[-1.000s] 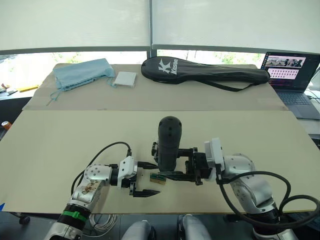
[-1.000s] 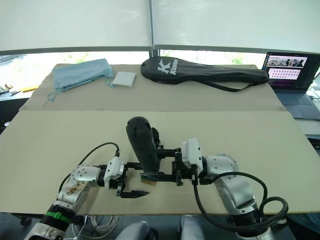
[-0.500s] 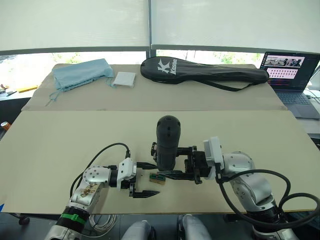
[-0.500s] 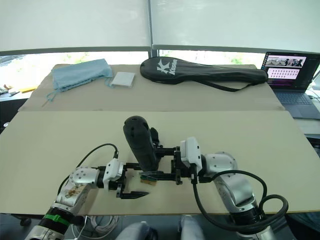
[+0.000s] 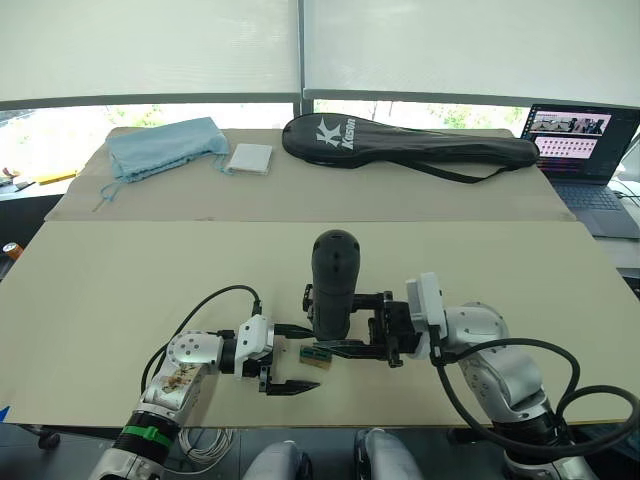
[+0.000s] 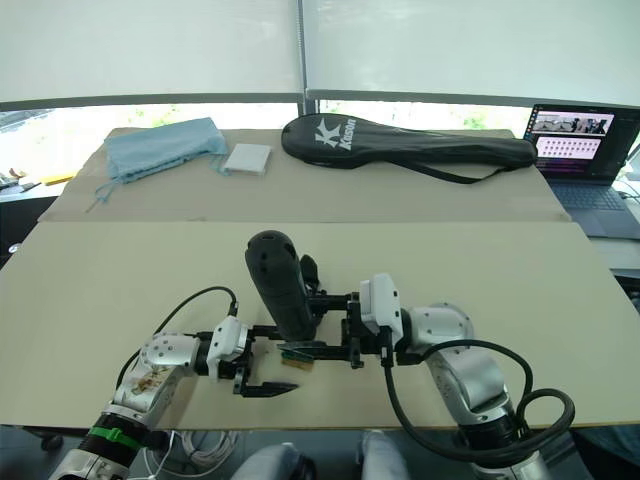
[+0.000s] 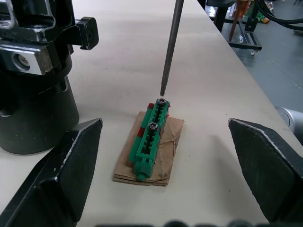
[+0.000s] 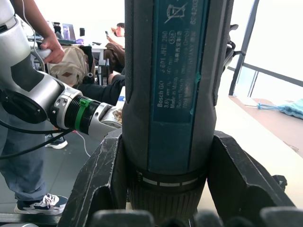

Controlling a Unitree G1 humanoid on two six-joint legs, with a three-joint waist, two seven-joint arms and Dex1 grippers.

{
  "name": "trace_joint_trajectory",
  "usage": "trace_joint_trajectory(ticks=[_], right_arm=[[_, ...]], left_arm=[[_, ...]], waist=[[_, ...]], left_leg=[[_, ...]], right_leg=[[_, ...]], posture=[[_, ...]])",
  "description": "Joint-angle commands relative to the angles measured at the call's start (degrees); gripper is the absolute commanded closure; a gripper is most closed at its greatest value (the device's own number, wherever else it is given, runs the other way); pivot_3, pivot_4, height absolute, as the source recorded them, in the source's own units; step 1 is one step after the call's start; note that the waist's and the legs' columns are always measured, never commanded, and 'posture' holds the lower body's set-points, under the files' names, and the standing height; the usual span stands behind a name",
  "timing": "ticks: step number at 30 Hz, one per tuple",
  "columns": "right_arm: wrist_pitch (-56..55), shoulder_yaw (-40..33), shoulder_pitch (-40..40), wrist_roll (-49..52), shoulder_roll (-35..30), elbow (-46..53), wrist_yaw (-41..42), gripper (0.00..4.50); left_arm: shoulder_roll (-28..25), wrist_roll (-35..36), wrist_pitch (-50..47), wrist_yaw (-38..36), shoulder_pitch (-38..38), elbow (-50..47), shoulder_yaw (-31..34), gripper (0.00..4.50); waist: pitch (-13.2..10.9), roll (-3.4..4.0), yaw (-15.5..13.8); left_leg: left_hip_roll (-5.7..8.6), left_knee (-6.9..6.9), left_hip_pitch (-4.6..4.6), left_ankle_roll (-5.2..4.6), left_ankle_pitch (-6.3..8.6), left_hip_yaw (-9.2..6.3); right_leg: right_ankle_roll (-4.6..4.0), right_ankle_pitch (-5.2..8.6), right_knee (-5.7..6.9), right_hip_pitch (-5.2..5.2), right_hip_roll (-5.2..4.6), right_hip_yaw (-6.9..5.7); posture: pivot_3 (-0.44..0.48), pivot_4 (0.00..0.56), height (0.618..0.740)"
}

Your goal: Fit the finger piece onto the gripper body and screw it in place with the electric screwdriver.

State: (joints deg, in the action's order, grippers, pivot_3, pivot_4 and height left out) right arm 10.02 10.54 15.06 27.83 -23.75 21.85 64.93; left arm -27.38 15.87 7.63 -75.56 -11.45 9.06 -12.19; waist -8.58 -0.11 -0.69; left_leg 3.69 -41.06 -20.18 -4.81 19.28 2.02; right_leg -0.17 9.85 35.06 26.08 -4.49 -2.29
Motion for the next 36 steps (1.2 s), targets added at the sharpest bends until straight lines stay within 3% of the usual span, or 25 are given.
trace_joint_trajectory(ticks=[1, 36], right_arm=[[-2.88, -0.47, 1.0, 0.56, 0.55, 1.27, -0.31, 2.58], [-2.18, 0.53, 0.46, 0.82, 0.49, 1.35, -0.2, 2.58]], left_arm=[[0.04, -1.02, -0.84, 0.18, 1.1, 1.92, -1.4, 0.0], [0.12, -1.2, 0.18, 0.47, 2.02, 2.64, -1.62, 0.0]], waist=[[0.0, 0.0, 0.0], [0.01, 0.01, 0.01]], left_leg=[[0.0, 0.0, 0.0, 0.0, 0.0, 0.0], [0.0, 0.01, 0.0, 0.0, 0.0, 0.0]], right_leg=[[0.0, 0.0, 0.0, 0.0, 0.0, 0.0], [0.0, 0.0, 0.0, 0.0, 0.0, 0.0]], posture=[[0.0, 0.15, 0.74], [0.0, 0.15, 0.74]])
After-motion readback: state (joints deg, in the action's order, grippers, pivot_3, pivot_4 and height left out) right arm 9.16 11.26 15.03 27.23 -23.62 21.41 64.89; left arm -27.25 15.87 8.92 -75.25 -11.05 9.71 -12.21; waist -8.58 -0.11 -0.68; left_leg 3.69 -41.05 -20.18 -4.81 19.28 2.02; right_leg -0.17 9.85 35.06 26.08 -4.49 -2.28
